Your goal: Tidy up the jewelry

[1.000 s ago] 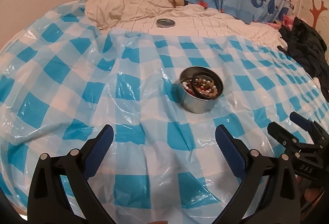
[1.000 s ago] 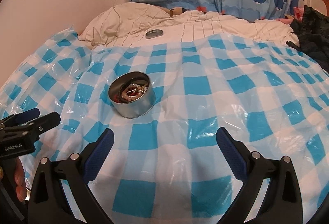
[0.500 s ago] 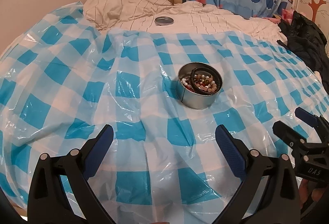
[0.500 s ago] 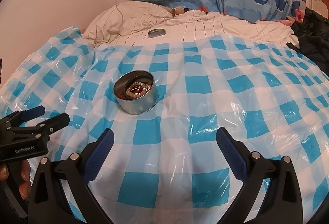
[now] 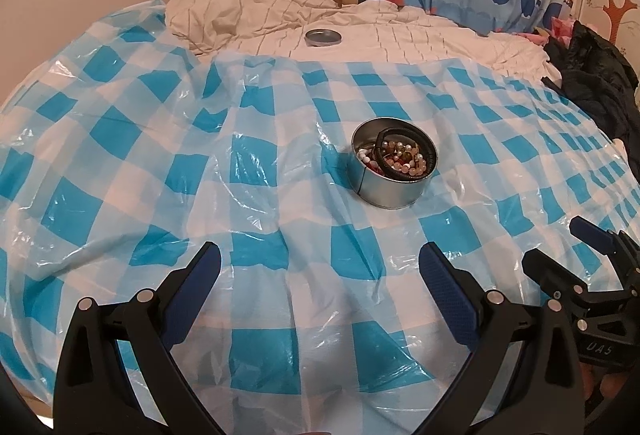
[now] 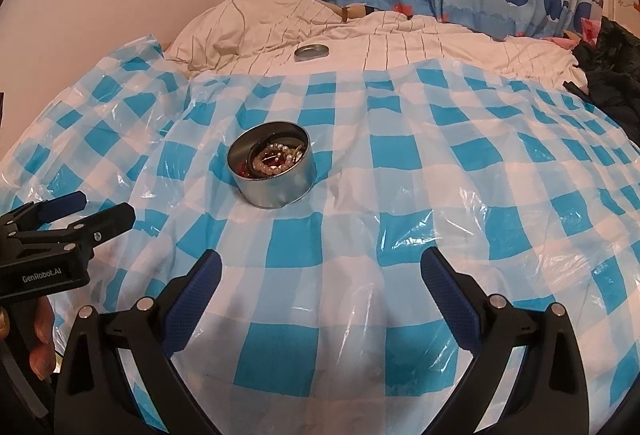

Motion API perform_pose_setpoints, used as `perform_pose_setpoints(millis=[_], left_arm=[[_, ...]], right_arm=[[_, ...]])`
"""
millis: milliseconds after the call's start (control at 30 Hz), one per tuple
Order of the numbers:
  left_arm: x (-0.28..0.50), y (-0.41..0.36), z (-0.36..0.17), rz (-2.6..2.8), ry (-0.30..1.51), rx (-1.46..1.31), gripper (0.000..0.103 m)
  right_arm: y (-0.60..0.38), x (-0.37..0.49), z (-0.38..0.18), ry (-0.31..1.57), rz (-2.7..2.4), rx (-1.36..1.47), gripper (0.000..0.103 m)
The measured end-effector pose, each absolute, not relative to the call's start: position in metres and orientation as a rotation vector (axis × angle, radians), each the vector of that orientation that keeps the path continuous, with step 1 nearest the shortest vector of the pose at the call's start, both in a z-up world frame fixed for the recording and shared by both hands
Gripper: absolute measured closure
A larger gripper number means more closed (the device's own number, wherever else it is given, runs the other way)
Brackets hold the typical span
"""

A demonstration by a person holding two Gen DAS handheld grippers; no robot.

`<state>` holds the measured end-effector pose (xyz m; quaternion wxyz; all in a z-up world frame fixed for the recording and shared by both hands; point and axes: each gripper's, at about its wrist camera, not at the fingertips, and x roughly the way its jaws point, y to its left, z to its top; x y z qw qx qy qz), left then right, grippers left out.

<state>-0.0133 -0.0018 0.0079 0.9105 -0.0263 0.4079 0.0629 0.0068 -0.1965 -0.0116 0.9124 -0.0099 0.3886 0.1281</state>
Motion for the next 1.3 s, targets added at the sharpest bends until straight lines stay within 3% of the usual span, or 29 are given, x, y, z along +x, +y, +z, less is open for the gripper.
perform_pose_setpoints(millis=[1300], left_arm=[[-0.0108, 0.0020, 0.0036, 0.148, 0.858, -0.039, 0.008]], right_arm=[[-0.1946, 0.0069, -0.0149, 0.811, 0.263, -0.020, 0.008]])
